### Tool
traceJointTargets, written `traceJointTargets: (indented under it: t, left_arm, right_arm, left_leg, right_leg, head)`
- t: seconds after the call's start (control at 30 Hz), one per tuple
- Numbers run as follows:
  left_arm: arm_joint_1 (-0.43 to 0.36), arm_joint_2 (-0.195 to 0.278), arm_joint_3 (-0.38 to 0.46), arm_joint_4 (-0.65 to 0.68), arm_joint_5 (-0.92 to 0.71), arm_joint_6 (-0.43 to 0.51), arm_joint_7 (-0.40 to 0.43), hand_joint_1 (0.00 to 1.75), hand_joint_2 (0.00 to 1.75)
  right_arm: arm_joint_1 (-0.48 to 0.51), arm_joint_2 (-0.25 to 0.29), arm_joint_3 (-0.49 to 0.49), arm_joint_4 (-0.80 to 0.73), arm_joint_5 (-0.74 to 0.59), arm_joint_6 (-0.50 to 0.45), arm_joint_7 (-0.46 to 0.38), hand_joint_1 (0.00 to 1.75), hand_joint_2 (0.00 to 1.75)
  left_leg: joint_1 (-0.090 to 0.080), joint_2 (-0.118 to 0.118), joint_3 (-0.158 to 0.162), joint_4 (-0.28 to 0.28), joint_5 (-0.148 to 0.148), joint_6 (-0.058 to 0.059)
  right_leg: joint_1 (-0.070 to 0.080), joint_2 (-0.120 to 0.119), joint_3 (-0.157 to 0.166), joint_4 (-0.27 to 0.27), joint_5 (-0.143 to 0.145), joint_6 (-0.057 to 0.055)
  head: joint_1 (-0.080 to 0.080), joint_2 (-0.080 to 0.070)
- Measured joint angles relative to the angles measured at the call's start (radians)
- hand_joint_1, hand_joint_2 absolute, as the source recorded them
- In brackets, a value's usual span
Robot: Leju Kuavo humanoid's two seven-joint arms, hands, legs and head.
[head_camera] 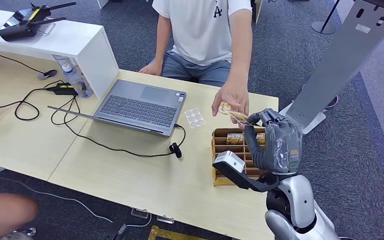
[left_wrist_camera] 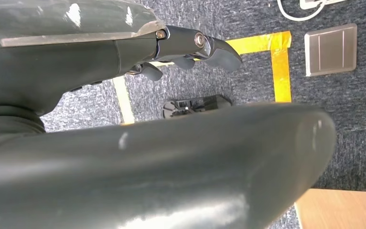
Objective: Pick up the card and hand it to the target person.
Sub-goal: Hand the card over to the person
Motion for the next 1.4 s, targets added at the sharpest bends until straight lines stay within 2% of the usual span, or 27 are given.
traceJointTargets:
  t: [0.3, 0.43, 0.57, 0.63, 0.77, 0.87, 0.93, 1.03, 1.17, 1.4]
  left_arm:
    - [0.000, -0.004, 0.000, 0.000, -0.003, -0.017, 0.008, 0.00, 0.00]
    - [0.000, -0.004, 0.000, 0.000, -0.006, -0.023, 0.008, 0.00, 0.00]
    - [0.000, -0.004, 0.000, 0.000, -0.007, -0.022, 0.003, 0.00, 0.00]
    - [0.000, -0.004, 0.000, 0.000, -0.005, -0.016, 0.003, 0.00, 0.00]
    - [0.000, -0.004, 0.000, 0.000, 0.003, -0.005, 0.012, 0.00, 0.00]
    - [0.001, -0.004, 0.000, 0.000, 0.010, -0.001, 0.017, 0.00, 0.00]
    - [0.001, -0.004, 0.000, 0.000, 0.014, 0.000, 0.021, 0.00, 0.00]
    - [0.001, -0.003, 0.000, 0.000, 0.019, 0.002, 0.027, 0.00, 0.00]
    - [0.001, -0.002, 0.000, 0.000, 0.026, 0.001, 0.031, 0.00, 0.00]
    - [0.001, 0.001, 0.000, 0.000, 0.030, 0.003, 0.033, 0.00, 0.00]
  right_arm:
    - [0.020, 0.036, 0.001, 0.124, -0.001, -0.036, -0.029, 1.48, 1.75]
    - [0.027, 0.045, 0.001, 0.160, 0.007, -0.037, -0.029, 0.00, 1.75]
    - [0.040, 0.049, 0.000, 0.175, 0.001, -0.048, -0.036, 0.00, 1.75]
    - [0.048, 0.049, -0.002, 0.179, -0.057, -0.060, -0.063, 0.00, 1.75]
    - [0.072, 0.049, -0.022, 0.181, -0.367, -0.071, -0.182, 0.00, 1.75]
    - [0.091, 0.048, -0.044, 0.181, -0.587, -0.044, -0.256, 0.00, 1.75]
    - [0.103, 0.046, -0.061, 0.181, -0.713, 0.001, -0.271, 0.00, 1.75]
    - [0.121, 0.038, -0.085, 0.181, -0.845, 0.063, -0.247, 0.00, 1.75]
    - [0.149, 0.021, -0.119, 0.177, -0.925, 0.089, -0.228, 0.00, 1.75]
    - [0.201, -0.011, -0.179, 0.155, -0.918, 0.096, -0.185, 0.00, 1.75]
  left_leg:
    - [0.000, 0.000, 0.000, 0.000, 0.000, 0.000]
    - [0.000, 0.000, 0.000, 0.000, 0.000, 0.000]
    - [0.000, 0.000, 0.000, 0.000, 0.000, 0.000]
    - [0.000, 0.000, 0.000, 0.000, 0.000, 0.000]
    - [0.000, 0.000, 0.000, 0.000, 0.000, 0.000]
    - [0.000, 0.000, 0.000, 0.000, 0.000, 0.000]
    - [0.000, 0.000, 0.000, 0.000, 0.000, 0.000]
    - [0.000, 0.000, 0.000, 0.000, 0.000, 0.000]
    - [0.000, 0.000, 0.000, 0.000, 0.000, 0.000]
    - [0.000, 0.000, 0.000, 0.000, 0.000, 0.000]
  right_leg:
    - [0.000, 0.000, 0.000, 0.000, 0.000, 0.000]
    - [0.000, 0.000, 0.000, 0.000, 0.000, 0.000]
    - [0.000, 0.000, 0.000, 0.000, 0.000, 0.000]
    - [0.000, 0.000, 0.000, 0.000, 0.000, 0.000]
    - [0.000, 0.000, 0.000, 0.000, 0.000, 0.000]
    - [0.000, 0.000, 0.000, 0.000, 0.000, 0.000]
    - [0.000, 0.000, 0.000, 0.000, 0.000, 0.000]
    - [0.000, 0.000, 0.000, 0.000, 0.000, 0.000]
    - [0.000, 0.000, 0.000, 0.000, 0.000, 0.000]
    - [0.000, 0.000, 0.000, 0.000, 0.000, 0.000]
  head:
    - [0.000, 0.000]
    - [0.000, 0.000]
    - [0.000, 0.000]
    - [0.000, 0.000]
    - [0.000, 0.000]
    - [0.000, 0.000]
    - [0.000, 0.000]
    - [0.000, 0.000]
    - [0.000, 0.000]
    - [0.000, 0.000]
